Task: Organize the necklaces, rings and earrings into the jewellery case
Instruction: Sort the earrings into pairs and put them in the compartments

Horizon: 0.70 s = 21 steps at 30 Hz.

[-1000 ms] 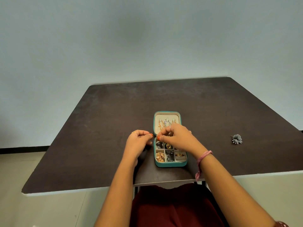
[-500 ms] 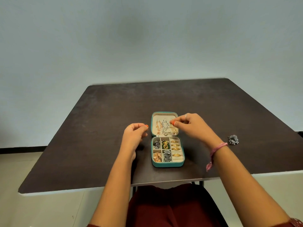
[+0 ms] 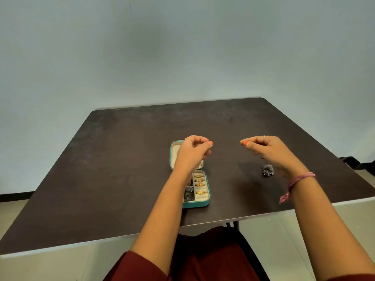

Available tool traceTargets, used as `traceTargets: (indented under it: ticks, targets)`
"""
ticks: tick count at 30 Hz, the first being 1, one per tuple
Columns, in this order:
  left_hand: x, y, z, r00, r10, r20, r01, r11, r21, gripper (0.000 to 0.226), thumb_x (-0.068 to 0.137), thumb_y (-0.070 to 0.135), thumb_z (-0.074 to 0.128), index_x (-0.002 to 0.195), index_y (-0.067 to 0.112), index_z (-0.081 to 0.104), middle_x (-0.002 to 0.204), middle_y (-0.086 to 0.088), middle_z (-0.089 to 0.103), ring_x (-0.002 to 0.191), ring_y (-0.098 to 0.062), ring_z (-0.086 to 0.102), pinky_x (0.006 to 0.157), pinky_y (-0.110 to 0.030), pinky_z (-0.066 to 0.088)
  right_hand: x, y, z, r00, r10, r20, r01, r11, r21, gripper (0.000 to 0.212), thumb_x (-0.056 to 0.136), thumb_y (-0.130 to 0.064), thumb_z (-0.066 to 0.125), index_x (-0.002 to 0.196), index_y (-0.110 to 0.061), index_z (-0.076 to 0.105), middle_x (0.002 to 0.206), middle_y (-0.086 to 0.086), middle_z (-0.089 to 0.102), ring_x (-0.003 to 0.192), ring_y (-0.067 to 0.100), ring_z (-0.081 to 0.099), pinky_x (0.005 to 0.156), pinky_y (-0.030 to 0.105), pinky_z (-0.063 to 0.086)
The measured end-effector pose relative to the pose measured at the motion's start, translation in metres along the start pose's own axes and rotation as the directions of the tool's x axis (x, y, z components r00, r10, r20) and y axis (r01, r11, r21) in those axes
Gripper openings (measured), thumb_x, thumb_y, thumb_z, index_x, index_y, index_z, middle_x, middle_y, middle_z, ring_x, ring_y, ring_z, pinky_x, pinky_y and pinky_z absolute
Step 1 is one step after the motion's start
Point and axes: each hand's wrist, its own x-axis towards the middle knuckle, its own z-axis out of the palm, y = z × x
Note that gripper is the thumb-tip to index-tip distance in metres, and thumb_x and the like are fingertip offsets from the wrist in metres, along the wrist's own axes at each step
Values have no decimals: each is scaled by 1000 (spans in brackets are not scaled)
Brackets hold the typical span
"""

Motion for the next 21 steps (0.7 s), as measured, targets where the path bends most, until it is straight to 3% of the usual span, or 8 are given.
traceTargets:
  ticks: [4, 8, 12, 16, 19, 21]
  targets:
    - [5, -9, 36, 997, -10, 77, 9, 1000, 14, 11, 88, 9, 63, 84, 17, 57, 80, 1, 63, 66, -5, 61, 63, -19, 47, -6, 16, -22, 998, 35, -58, -34, 999, 16, 14, 92, -12, 59, 98, -17, 70, 86, -9, 66, 72, 2, 54, 52, 2, 38]
    - [11, -26, 72, 989, -68, 134, 67, 998, 12, 13, 88, 8, 61, 90, 19, 54, 81, 2, 63, 65, -6, 61, 62, -18, 47, -9, 36, -42, 990, 75, -123, -75, 997, 2, 14, 92, -10, 58, 96, -17, 69, 85, -6, 65, 72, 7, 52, 51, 3, 39]
    - [17, -50, 106, 984, -107, 143, 98, 993, 64, 15, 88, 11, 60, 100, 17, 54, 83, 1, 64, 72, -11, 61, 72, -24, 47, -11, 62, -58, 978, 174, -116, -181, 982, -53, 12, 91, -12, 60, 99, -13, 70, 92, -1, 67, 76, 7, 55, 60, 15, 41]
    - [19, -65, 129, 988, -73, 138, 31, 957, 287, 23, 89, 24, 61, 110, 15, 61, 82, 8, 59, 87, -12, 58, 82, -22, 41, -11, 77, -63, 961, 268, -70, -273, 958, -92, 7, 87, -22, 68, 91, -18, 72, 91, 1, 71, 86, 16, 63, 68, 22, 45]
    - [20, -63, 144, 981, -71, 178, -31, 856, 516, 27, 87, 36, 60, 111, 24, 63, 81, 16, 57, 108, -16, 54, 96, -32, 39, -7, 76, -65, 963, 265, -42, -269, 952, -150, 9, 84, -26, 71, 88, -18, 73, 88, 1, 71, 84, 16, 62, 71, 23, 48]
    - [22, -63, 151, 982, -81, 172, -43, 786, 617, 24, 87, 37, 57, 108, 28, 65, 91, 14, 64, 116, -18, 50, 97, -36, 35, -5, 75, -66, 962, 270, -27, -271, 946, -180, 10, 83, -27, 71, 87, -18, 75, 86, 3, 71, 82, 16, 61, 73, 26, 49]
